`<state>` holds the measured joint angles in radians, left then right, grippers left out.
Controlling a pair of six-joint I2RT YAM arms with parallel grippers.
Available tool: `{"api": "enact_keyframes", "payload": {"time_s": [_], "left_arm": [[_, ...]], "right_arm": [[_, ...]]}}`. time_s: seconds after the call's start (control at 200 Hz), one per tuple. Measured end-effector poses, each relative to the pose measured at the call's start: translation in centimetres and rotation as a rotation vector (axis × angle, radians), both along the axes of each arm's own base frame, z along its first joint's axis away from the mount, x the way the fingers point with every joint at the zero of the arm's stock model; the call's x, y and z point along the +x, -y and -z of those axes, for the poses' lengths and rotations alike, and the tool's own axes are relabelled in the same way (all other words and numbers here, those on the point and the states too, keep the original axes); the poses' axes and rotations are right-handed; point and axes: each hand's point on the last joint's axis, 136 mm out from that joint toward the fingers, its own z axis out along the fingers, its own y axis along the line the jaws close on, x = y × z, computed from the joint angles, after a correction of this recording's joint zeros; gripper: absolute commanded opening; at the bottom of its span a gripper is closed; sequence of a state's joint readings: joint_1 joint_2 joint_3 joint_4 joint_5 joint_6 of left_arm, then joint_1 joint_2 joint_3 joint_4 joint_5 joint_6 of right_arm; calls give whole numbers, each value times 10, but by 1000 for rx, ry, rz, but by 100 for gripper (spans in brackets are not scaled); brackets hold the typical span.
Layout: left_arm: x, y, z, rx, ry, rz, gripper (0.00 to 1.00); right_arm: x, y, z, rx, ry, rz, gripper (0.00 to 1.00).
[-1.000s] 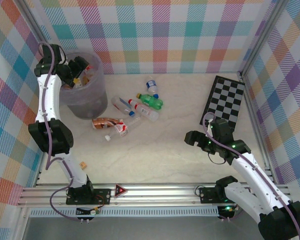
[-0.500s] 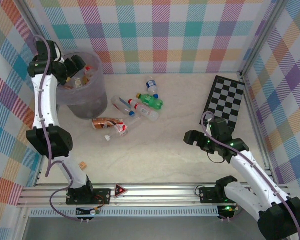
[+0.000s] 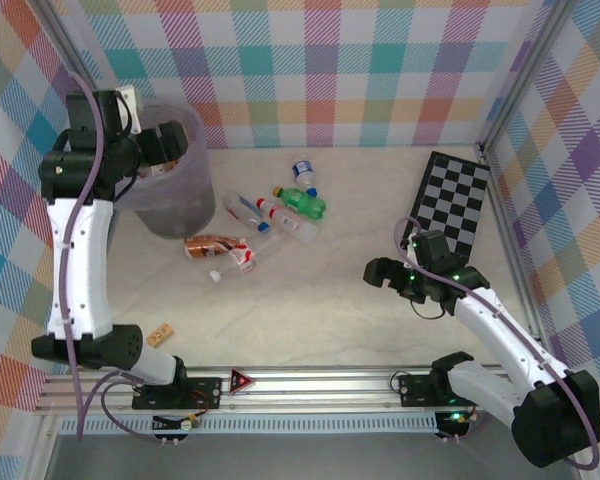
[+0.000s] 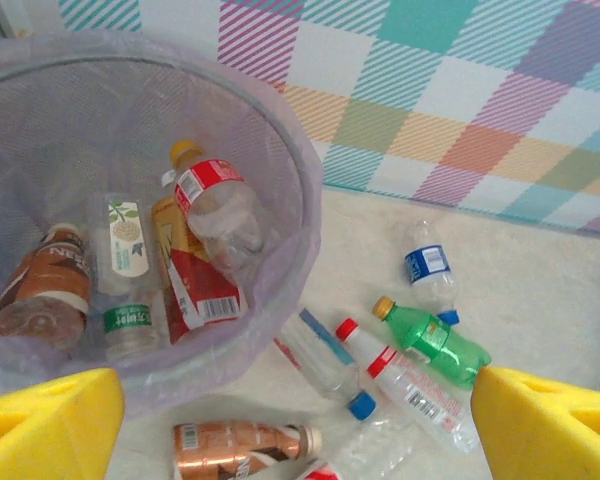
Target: Put the plastic bottles in the bin
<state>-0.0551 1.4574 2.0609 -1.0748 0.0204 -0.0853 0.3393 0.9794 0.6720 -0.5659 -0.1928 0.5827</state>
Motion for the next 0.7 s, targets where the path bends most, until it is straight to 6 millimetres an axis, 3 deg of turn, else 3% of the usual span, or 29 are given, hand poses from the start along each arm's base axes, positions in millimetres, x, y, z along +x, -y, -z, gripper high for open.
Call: {"api": "enact_keyframes", "payload": {"time_s": [0.165, 0.295, 0.41, 0.7], "left_arm": [[-32, 39, -10, 78, 42, 122, 87], [-50, 71, 3, 132, 23, 226, 87], [-54, 88, 32, 175, -41, 288, 86], [-56, 128, 128, 197, -224, 427, 86]], "right_arm": [[6, -2, -3, -3, 5, -6, 96], [8, -3, -3, -7, 6, -11, 96], [9, -3, -4, -6, 8, -11, 96], [9, -3, -4, -3, 8, -12, 96]]}}
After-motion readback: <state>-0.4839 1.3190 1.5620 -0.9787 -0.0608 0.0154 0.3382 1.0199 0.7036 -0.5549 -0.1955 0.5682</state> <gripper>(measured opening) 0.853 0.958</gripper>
